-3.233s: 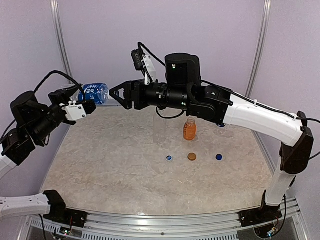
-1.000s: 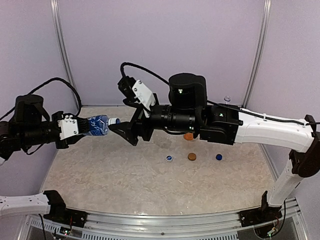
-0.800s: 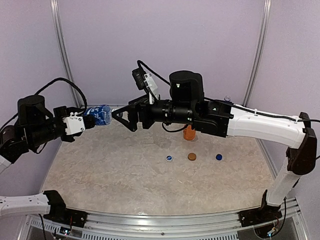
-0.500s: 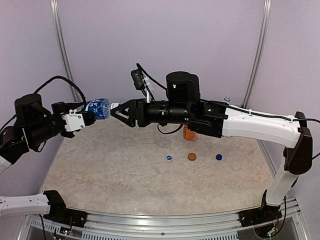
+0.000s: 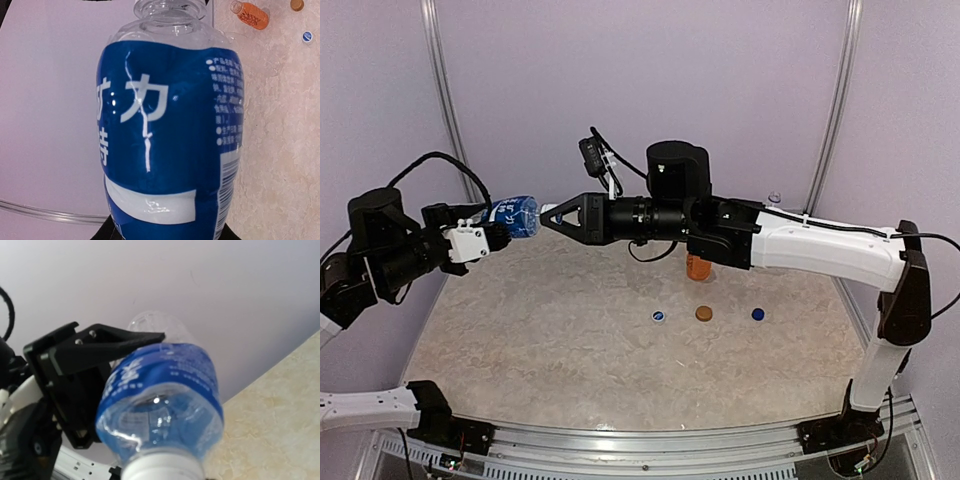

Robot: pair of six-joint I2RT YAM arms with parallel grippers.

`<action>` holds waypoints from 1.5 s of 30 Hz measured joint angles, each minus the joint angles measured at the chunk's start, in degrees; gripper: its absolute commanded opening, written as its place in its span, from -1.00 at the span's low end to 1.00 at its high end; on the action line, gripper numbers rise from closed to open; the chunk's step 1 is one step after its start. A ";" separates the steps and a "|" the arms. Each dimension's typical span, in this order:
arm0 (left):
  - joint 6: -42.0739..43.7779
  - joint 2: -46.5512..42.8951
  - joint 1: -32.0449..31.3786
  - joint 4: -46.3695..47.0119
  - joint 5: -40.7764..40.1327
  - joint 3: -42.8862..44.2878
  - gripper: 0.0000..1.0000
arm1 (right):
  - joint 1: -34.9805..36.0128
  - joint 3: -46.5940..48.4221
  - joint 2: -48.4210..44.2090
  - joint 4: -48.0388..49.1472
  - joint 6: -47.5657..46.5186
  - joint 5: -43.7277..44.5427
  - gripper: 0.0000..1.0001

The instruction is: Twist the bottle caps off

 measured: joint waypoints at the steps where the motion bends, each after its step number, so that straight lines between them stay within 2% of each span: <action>1: -0.02 -0.02 0.00 0.02 -0.13 0.00 -0.65 | 0.00 0.17 0.15 -0.04 0.09 -0.13 -1.00; 4: -0.31 -0.22 0.00 -0.55 -0.04 0.02 -0.65 | 0.00 0.55 0.35 -0.79 -1.03 -0.61 -1.00; 7: -2.69 -0.15 0.02 -4.48 0.85 1.75 -0.69 | 0.59 2.45 0.74 -4.22 -6.99 -0.22 -1.00; 11: -8.39 1.05 0.31 -18.49 6.14 9.11 -0.73 | 5.62 5.09 0.17 -11.32 -26.95 6.36 -1.00; 17: -12.98 0.98 0.28 -39.26 19.30 15.37 -0.74 | 18.36 0.92 -2.19 -14.58 -60.22 26.08 -1.00; 21: -13.57 1.86 0.07 -46.49 25.09 15.45 -0.74 | 25.40 -2.03 -1.31 -13.38 -82.40 41.27 -1.00; 24: -13.53 2.27 0.07 -49.13 26.10 15.45 -0.74 | 28.72 -2.78 0.74 -10.27 -97.46 50.86 -1.00; 29: -14.49 2.45 0.13 -51.34 25.38 15.45 -0.74 | 30.36 -2.78 3.48 -5.90 -111.60 58.60 -1.00; 30: -14.78 2.45 0.13 -51.30 25.29 15.43 -0.74 | 30.40 -2.78 3.67 -5.11 -113.28 59.52 -0.80; 33: -15.58 2.43 0.22 -50.82 24.96 15.45 -0.74 | 30.42 -2.89 4.15 -3.04 -116.24 61.61 0.58; 34: -16.02 2.43 0.22 -50.77 25.24 15.45 -0.74 | 30.42 -2.89 4.46 -1.79 -116.91 62.45 0.90; 35: -16.13 2.47 0.07 -50.42 26.03 15.43 -0.74 | 30.38 -2.89 4.72 -0.48 -117.00 62.69 0.98; 39: -16.52 2.45 -0.07 -45.59 24.98 14.01 -0.74 | 29.94 -3.82 4.70 3.52 -115.67 63.76 0.99; 42: -16.44 2.43 -0.07 -39.76 21.64 11.56 -0.73 | 29.40 -7.67 2.75 5.07 -111.21 63.60 0.99; 45: -16.06 2.43 -0.07 -33.51 17.90 9.49 -0.73 | 28.46 -10.43 -0.07 3.10 -102.60 61.20 0.99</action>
